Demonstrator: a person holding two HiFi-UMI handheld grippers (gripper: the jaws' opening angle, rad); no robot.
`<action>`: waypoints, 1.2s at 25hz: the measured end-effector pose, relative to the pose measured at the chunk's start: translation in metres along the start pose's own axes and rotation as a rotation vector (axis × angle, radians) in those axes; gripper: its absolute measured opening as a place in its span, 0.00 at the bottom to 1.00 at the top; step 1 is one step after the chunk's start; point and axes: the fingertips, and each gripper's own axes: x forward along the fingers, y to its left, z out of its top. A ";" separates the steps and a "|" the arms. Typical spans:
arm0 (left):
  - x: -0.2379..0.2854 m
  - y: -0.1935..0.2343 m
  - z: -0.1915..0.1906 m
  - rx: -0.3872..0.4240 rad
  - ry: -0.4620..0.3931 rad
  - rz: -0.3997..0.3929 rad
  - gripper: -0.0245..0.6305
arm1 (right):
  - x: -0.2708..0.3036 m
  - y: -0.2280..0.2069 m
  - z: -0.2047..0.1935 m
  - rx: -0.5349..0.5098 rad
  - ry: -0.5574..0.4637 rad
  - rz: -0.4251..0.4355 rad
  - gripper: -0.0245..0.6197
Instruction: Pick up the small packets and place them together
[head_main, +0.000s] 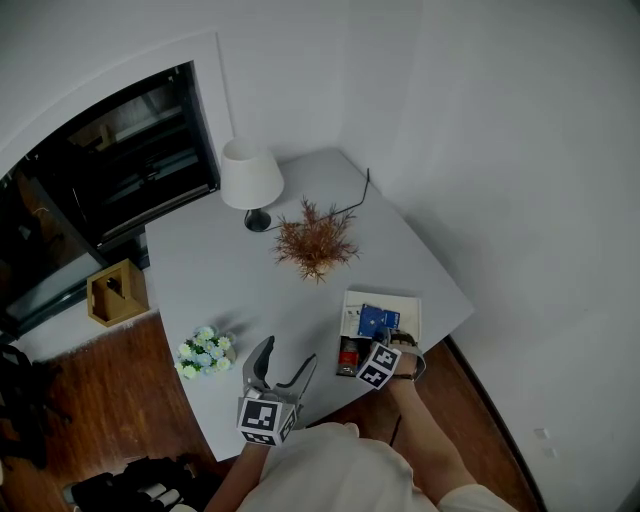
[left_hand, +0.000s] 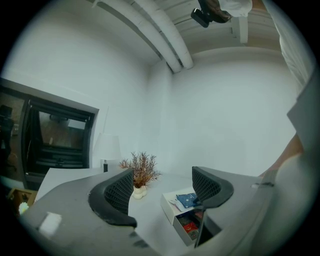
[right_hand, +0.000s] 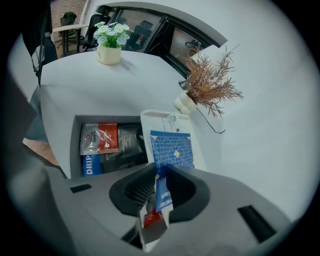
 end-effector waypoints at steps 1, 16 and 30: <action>0.000 0.000 -0.001 0.000 0.001 -0.001 0.58 | 0.000 0.000 0.001 0.016 -0.008 0.010 0.17; 0.003 -0.005 -0.004 0.004 0.013 -0.024 0.58 | -0.033 0.000 -0.004 0.121 -0.139 -0.009 0.66; 0.006 -0.021 0.020 0.027 -0.077 -0.093 0.54 | -0.251 -0.080 0.027 0.737 -0.966 -0.202 0.60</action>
